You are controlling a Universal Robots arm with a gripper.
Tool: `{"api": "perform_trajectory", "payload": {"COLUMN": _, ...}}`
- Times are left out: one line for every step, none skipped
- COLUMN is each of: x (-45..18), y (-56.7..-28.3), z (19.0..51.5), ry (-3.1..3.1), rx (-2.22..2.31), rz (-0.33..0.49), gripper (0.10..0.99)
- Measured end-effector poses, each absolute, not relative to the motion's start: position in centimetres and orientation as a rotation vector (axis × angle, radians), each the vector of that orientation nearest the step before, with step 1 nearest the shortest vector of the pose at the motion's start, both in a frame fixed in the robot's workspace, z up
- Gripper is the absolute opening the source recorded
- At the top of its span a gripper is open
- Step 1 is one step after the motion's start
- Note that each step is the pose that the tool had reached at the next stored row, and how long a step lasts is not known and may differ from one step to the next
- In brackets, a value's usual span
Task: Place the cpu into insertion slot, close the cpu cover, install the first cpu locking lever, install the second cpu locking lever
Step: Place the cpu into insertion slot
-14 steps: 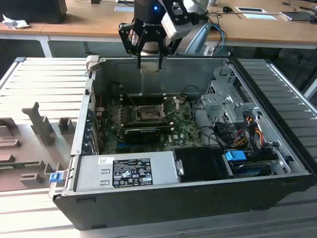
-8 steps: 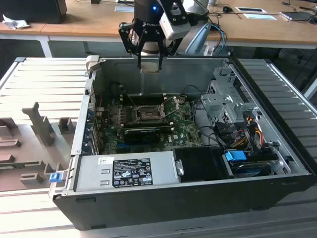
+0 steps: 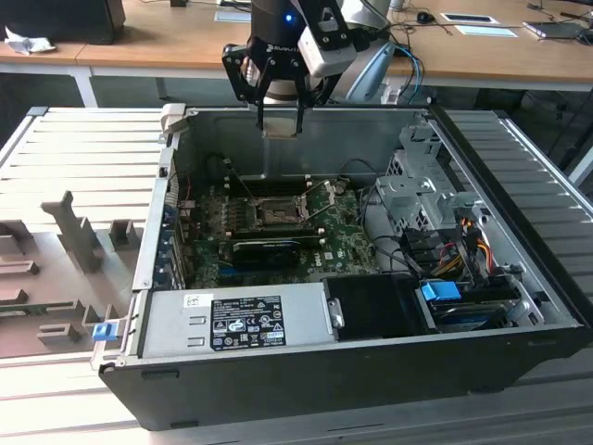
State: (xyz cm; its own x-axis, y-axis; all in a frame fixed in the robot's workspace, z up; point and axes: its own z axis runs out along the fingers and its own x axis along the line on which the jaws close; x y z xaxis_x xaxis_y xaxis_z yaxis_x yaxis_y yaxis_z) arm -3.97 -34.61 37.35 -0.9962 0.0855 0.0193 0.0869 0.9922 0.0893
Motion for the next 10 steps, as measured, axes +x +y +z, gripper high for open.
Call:
{"api": "perform_trajectory", "payload": {"x": -3.97, "y": -34.61, "z": 37.34, "ry": -3.12, "rx": -0.136, "rz": -0.141, "gripper": 0.529}}
{"api": "perform_trajectory", "payload": {"x": -3.97, "y": -34.62, "z": 37.33, "ry": -3.12, "rx": -0.143, "rz": -0.141, "gripper": 0.529}}
{"api": "perform_trajectory", "payload": {"x": -3.97, "y": -34.62, "z": 37.31, "ry": -3.12, "rx": -0.159, "rz": -0.141, "gripper": 0.529}}
{"api": "perform_trajectory", "payload": {"x": -3.97, "y": -34.62, "z": 37.3, "ry": -3.119, "rx": -0.178, "rz": -0.141, "gripper": 0.529}}
{"api": "perform_trajectory", "payload": {"x": -3.97, "y": -34.62, "z": 37.29, "ry": -3.118, "rx": -0.198, "rz": -0.141, "gripper": 0.529}}
{"api": "perform_trajectory", "payload": {"x": -3.97, "y": -34.61, "z": 37.29, "ry": -3.118, "rx": -0.207, "rz": -0.141, "gripper": 0.529}}
{"api": "perform_trajectory", "payload": {"x": -3.97, "y": -34.61, "z": 37.28, "ry": -3.118, "rx": -0.216, "rz": -0.142, "gripper": 0.529}}
{"api": "perform_trajectory", "payload": {"x": -3.97, "y": -34.61, "z": 37.27, "ry": -3.117, "rx": -0.224, "rz": -0.142, "gripper": 0.529}}
{"api": "perform_trajectory", "payload": {"x": -3.97, "y": -34.61, "z": 37.27, "ry": -3.117, "rx": -0.23, "rz": -0.142, "gripper": 0.529}}
{"api": "perform_trajectory", "payload": {"x": -3.97, "y": -34.61, "z": 37.26, "ry": -3.117, "rx": -0.238, "rz": -0.142, "gripper": 0.529}}
